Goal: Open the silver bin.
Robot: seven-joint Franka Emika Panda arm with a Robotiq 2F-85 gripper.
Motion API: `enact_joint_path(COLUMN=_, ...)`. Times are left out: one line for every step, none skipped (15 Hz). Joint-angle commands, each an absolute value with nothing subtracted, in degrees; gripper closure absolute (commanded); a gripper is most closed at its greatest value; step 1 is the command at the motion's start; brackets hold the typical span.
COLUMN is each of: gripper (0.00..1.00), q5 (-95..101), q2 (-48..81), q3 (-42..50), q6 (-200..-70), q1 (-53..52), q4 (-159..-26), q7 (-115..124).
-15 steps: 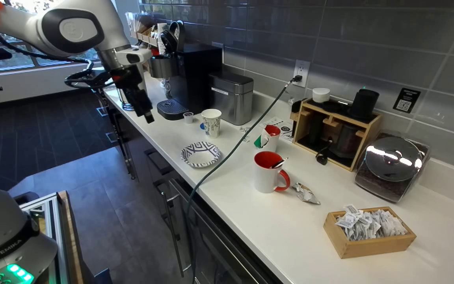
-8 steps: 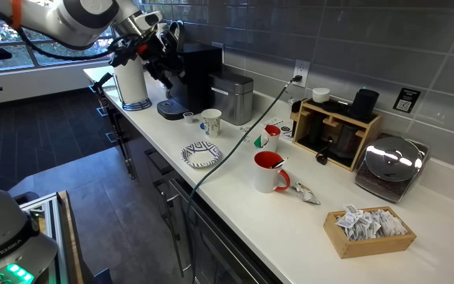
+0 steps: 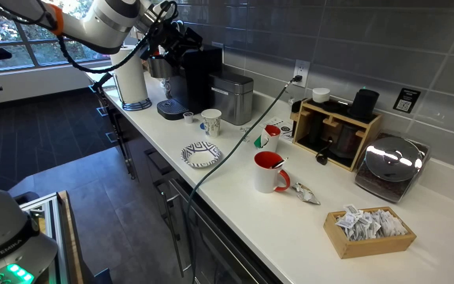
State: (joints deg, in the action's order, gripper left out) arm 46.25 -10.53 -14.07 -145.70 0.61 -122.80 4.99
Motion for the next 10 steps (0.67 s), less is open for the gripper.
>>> enact_joint_path(gripper=0.0, q5=47.73, q2=-9.56, q3=-12.29, q6=-146.07, q1=-1.53, q4=-122.55, q7=5.53)
enact_joint_path(gripper=0.0, q5=48.2, q2=-9.07, q3=-12.26, q6=-146.3, q1=-1.59, q4=-122.36, q7=5.54)
enact_joint_path(gripper=0.0, q5=48.38, q2=-8.9, q3=-12.23, q6=-146.31, q1=-1.6, q4=-122.14, q7=5.54)
enact_joint_path(gripper=0.0, q5=48.46, q2=-8.89, q3=-12.23, q6=-146.31, q1=-1.61, q4=-121.95, q7=5.54)
enact_joint_path(gripper=0.0, q5=51.47, q2=-9.18, q3=-12.78, q6=-146.74, q1=-1.26, q4=-122.06, q7=7.69)
enact_joint_path(gripper=0.0, q5=60.11, q2=-8.71, q3=-15.78, q6=-149.79, q1=1.77, q4=-121.56, q7=12.85)
enact_joint_path(gripper=0.0, q5=63.66, q2=-8.63, q3=-17.69, q6=-150.91, q1=3.41, q4=-120.96, q7=14.46)
enact_joint_path(gripper=0.0, q5=68.54, q2=-8.27, q3=-18.91, q6=-152.33, q1=4.29, q4=-120.5, q7=17.26)
enact_joint_path(gripper=0.0, q5=73.2, q2=-7.9, q3=-19.84, q6=-154.28, q1=4.95, q4=-120.55, q7=19.32)
enact_joint_path(gripper=0.0, q5=77.85, q2=-7.61, q3=-21.07, q6=-156.5, q1=6.05, q4=-120.28, q7=22.22)
